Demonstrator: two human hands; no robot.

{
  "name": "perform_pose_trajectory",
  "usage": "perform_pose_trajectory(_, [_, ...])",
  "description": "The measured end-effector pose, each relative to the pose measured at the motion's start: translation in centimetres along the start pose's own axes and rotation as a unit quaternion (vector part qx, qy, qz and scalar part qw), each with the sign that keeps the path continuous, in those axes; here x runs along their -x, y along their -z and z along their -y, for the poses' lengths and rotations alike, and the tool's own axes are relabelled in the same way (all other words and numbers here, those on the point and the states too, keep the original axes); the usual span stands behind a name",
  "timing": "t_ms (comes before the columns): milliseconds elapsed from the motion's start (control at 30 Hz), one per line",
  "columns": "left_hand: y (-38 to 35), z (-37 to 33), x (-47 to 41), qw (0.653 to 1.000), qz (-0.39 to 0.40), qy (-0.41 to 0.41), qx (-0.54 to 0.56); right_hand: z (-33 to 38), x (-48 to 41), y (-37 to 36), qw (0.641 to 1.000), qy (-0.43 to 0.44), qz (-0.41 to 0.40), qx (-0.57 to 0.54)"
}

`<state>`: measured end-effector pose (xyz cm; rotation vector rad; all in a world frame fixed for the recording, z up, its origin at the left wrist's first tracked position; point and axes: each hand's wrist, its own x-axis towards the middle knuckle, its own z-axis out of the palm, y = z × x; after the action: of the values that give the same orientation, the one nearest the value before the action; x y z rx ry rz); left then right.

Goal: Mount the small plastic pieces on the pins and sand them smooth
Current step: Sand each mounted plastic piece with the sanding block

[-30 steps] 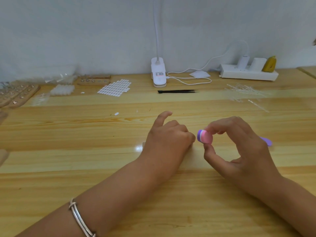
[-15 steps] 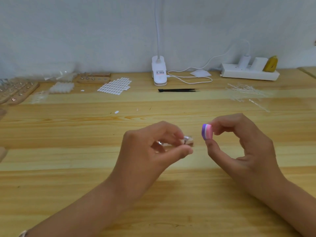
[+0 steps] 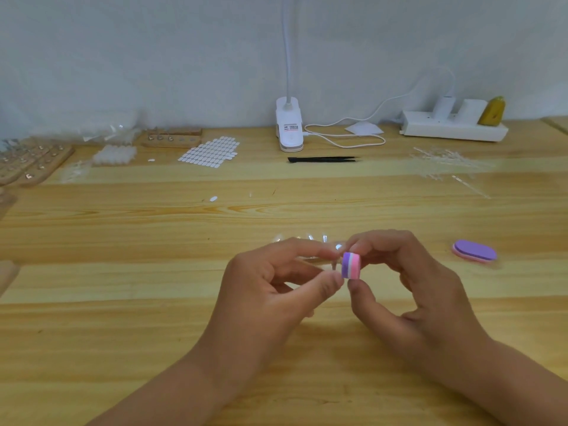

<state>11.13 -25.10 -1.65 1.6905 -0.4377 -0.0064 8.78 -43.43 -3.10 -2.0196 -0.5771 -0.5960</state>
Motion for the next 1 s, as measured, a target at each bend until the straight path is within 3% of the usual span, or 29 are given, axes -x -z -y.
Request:
perform_pose_trajectory(367, [0.2, 0.6, -0.4, 0.991, 0.061, 0.072, 0.096, -0.3, -0.2, -0.4, 0.999, -0.013, -0.028, 0.03])
perform_pose_trajectory(733, [0.4, 0.4, -0.4, 0.997, 0.003, 0.036, 0.063, -1.2, -0.5, 0.7, 0.994, 0.017, -0.06, 0.087])
perform_pose_trajectory(900, [0.3, 0.0, -0.2, 0.995, 0.03, 0.028, 0.089, -0.5, -0.2, 0.1, 0.988, 0.105, -0.048, 0.107])
perform_pose_trajectory(1000, [0.5, 0.0, -0.4, 0.993, 0.028, 0.024, 0.108, -1.1, -0.5, 0.8, 0.988, 0.082, -0.058, 0.116])
